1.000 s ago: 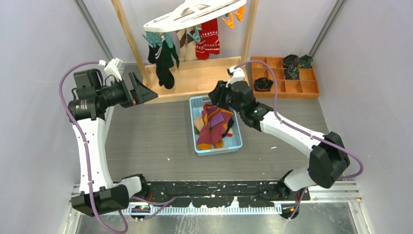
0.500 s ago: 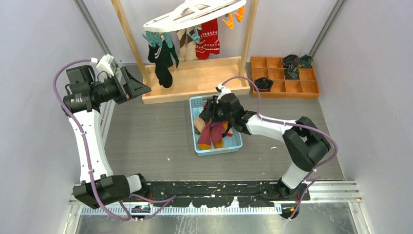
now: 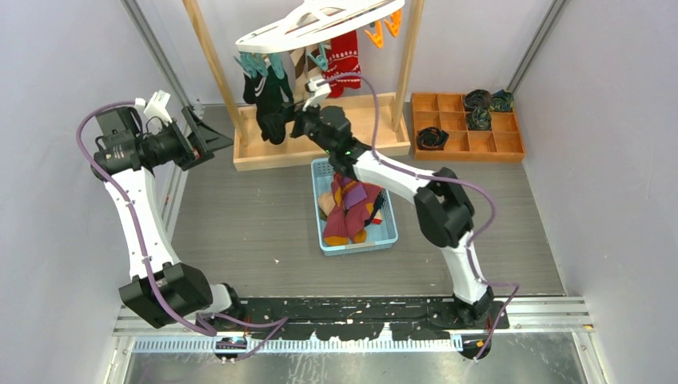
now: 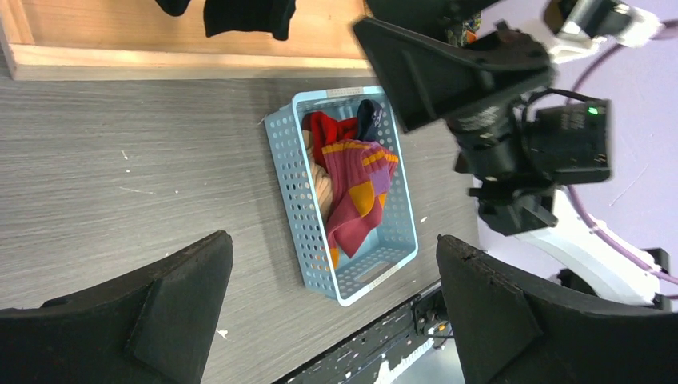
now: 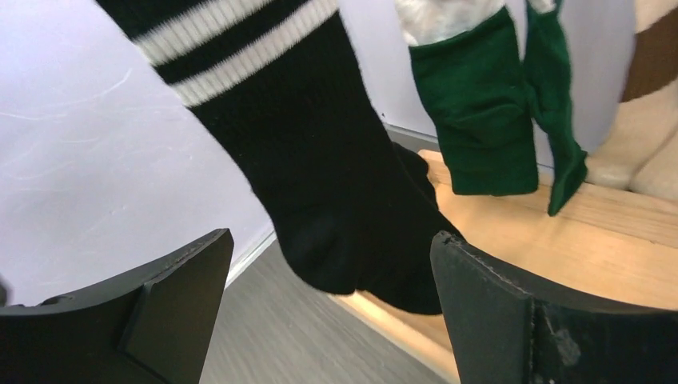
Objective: Remove the socks clipped to the hanger
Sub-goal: Remove the sock from the hanger.
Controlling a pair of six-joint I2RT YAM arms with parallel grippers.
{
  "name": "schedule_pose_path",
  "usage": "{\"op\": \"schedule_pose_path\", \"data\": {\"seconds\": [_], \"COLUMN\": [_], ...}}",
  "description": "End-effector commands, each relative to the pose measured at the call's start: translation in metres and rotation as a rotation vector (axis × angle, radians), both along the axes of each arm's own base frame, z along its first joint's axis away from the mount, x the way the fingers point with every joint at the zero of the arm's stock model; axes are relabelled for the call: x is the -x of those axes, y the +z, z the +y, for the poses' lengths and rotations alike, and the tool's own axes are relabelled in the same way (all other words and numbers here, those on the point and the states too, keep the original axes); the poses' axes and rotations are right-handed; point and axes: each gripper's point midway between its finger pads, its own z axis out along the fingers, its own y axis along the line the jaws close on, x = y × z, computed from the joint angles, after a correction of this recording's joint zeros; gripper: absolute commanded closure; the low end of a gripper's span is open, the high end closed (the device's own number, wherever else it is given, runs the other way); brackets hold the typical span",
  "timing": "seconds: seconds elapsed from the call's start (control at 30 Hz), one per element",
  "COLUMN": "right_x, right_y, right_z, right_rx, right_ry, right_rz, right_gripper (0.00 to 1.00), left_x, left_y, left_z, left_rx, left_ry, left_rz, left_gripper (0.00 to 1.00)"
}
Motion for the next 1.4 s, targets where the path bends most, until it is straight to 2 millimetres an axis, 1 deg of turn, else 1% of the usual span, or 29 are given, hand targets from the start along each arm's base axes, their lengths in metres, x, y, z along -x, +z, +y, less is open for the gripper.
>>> {"op": "schedule_pose_path", "data": {"seconds": [0.0, 0.03, 0.07, 0.2, 0.23, 0.27, 0.33, 0.4, 0.43, 0.5, 0.53, 0.57, 0.6, 0.63, 0.67, 0.7, 0.73, 0.8, 0.9, 0.93, 1.07, 1.23, 1.37], "right_x": [-0.019, -0.024, -0.029, -0.046, -0.051, -0.058, -0.066, -0.071, -0.072, -0.068, -0.063, -0.057, -0.049, -0.041, -0.03, -0.019, -0.006, 0.018, 0.053, 0.062, 0.102, 0.142, 0.169], "right_y": [0.009, 0.008, 0.001, -0.005, -0.005, -0.004, -0.002, 0.002, 0.005, 0.011, 0.017, 0.027, 0.024, 0.031, 0.035, 0.044, 0.058, 0.066, 0.075, 0.076, 0.088, 0.104, 0.104], "right_z": [0.028, 0.033, 0.039, 0.051, 0.051, 0.046, 0.043, 0.041, 0.041, 0.045, 0.047, 0.047, 0.05, 0.05, 0.051, 0.049, 0.045, 0.042, 0.032, 0.029, 0.017, -0.005, -0.02], "right_rx": [0.017, 0.039, 0.063, 0.127, 0.134, 0.143, 0.135, 0.12, 0.109, 0.09, 0.082, 0.067, 0.074, 0.067, 0.067, 0.058, 0.041, 0.025, -0.036, -0.055, -0.12, -0.181, -0.181], "right_ry": [-0.059, -0.073, -0.085, -0.157, -0.196, -0.26, -0.331, -0.377, -0.381, -0.356, -0.331, -0.307, -0.275, -0.253, -0.225, -0.2, -0.177, -0.112, -0.015, 0.012, 0.147, 0.25, 0.322], "right_rz": [-0.143, -0.164, -0.18, -0.262, -0.282, -0.298, -0.326, -0.337, -0.341, -0.349, -0.356, -0.37, -0.371, -0.38, -0.387, -0.401, -0.413, -0.417, -0.369, -0.346, -0.292, -0.226, -0.166], "right_gripper": [0.0, 0.0, 0.0, 0.0, 0.01, 0.02, 0.07, 0.14, 0.19, 0.38, 0.49, 0.6, 0.72, 0.85, 0.94, 0.98, 0.99, 0.99, 0.99, 0.99, 0.99, 0.99, 0.99], "left_x": [0.01, 0.01, 0.012, 0.013, 0.014, 0.015, 0.017, 0.018, 0.019, 0.02, 0.021, 0.022, 0.023, 0.024, 0.026, 0.028, 0.029, 0.033, 0.041, 0.043, 0.055, 0.071, 0.082], "left_y": [0.008, 0.008, 0.008, 0.008, 0.008, 0.009, 0.011, 0.012, 0.013, 0.014, 0.015, 0.015, 0.016, 0.016, 0.017, 0.017, 0.017, 0.018, 0.024, 0.026, 0.038, 0.052, 0.056], "left_z": [-0.006, -0.005, -0.007, -0.008, -0.009, -0.009, -0.011, -0.012, -0.013, -0.013, -0.013, -0.014, -0.014, -0.015, -0.016, -0.016, -0.017, -0.02, -0.024, -0.026, -0.034, -0.045, -0.055], "left_rx": [-0.007, -0.008, -0.006, 0.009, 0.014, 0.02, 0.028, 0.028, 0.026, 0.021, 0.017, 0.016, 0.015, 0.014, 0.013, 0.012, 0.01, 0.01, 0.007, 0.005, 0.0, -0.016, -0.027], "left_ry": [-0.043, -0.042, -0.046, -0.057, -0.06, -0.064, -0.072, -0.076, -0.078, -0.08, -0.081, -0.084, -0.086, -0.089, -0.092, -0.093, -0.094, -0.1, -0.112, -0.116, -0.131, -0.155, -0.177], "left_rz": [-0.051, -0.05, -0.051, -0.051, -0.051, -0.049, -0.053, -0.057, -0.062, -0.068, -0.07, -0.071, -0.072, -0.074, -0.075, -0.078, -0.08, -0.087, -0.101, -0.107, -0.145, -0.194, -0.22], "left_gripper": [0.0, 0.0, 0.0, 0.0, 0.0, 0.0, 0.0, 0.0, 0.0, 0.01, 0.02, 0.04, 0.05, 0.06, 0.08, 0.09, 0.11, 0.14, 0.18, 0.19, 0.22, 0.26, 0.27]}}
